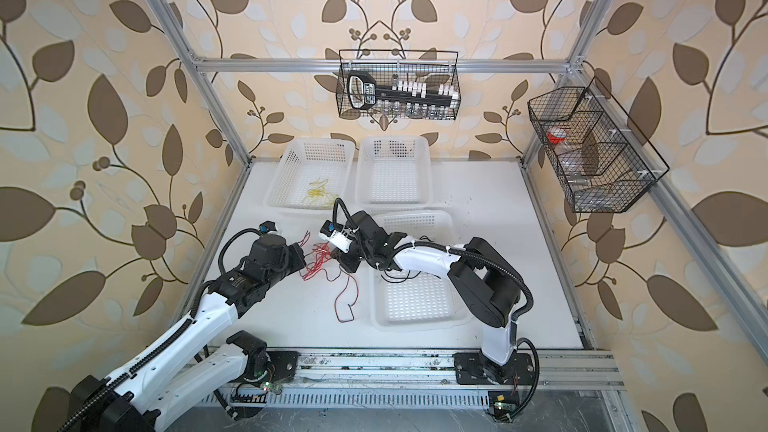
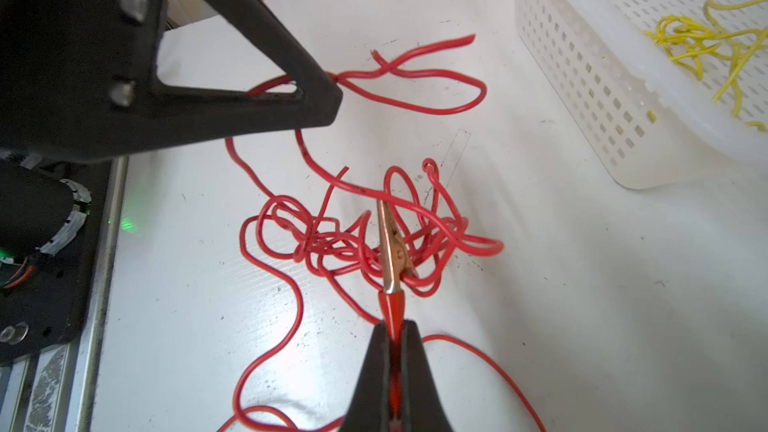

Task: Untangle the cables
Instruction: 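Lift the red wire from the tangle with the right gripper while the left holds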

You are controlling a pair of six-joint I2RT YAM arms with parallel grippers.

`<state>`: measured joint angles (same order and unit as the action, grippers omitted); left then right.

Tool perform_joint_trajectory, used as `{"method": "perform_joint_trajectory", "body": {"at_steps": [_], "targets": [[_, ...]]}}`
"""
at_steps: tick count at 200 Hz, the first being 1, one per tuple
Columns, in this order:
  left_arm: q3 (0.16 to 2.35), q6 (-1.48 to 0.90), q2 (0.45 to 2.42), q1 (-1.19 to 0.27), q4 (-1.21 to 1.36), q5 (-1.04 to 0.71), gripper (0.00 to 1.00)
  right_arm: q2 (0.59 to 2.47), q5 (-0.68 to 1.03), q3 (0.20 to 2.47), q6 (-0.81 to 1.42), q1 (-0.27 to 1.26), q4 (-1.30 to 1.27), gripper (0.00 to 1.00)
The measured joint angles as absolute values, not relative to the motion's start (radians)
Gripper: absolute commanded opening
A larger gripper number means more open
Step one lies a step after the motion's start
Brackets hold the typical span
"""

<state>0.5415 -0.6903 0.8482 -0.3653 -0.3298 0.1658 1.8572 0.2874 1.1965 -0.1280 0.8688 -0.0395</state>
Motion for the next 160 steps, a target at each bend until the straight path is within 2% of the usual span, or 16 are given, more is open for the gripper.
{"method": "perform_joint_trajectory", "body": {"at_steps": [98, 160], "targets": [[0.564, -0.714, 0.929, -0.365, -0.326, 0.157, 0.0, 1.813, 0.289, 1.168, -0.072, 0.87, -0.118, 0.0], [0.564, -0.713, 0.96, -0.365, -0.291, 0.112, 0.0, 1.815, 0.288, 1.295, 0.013, 0.87, -0.155, 0.0]]}}
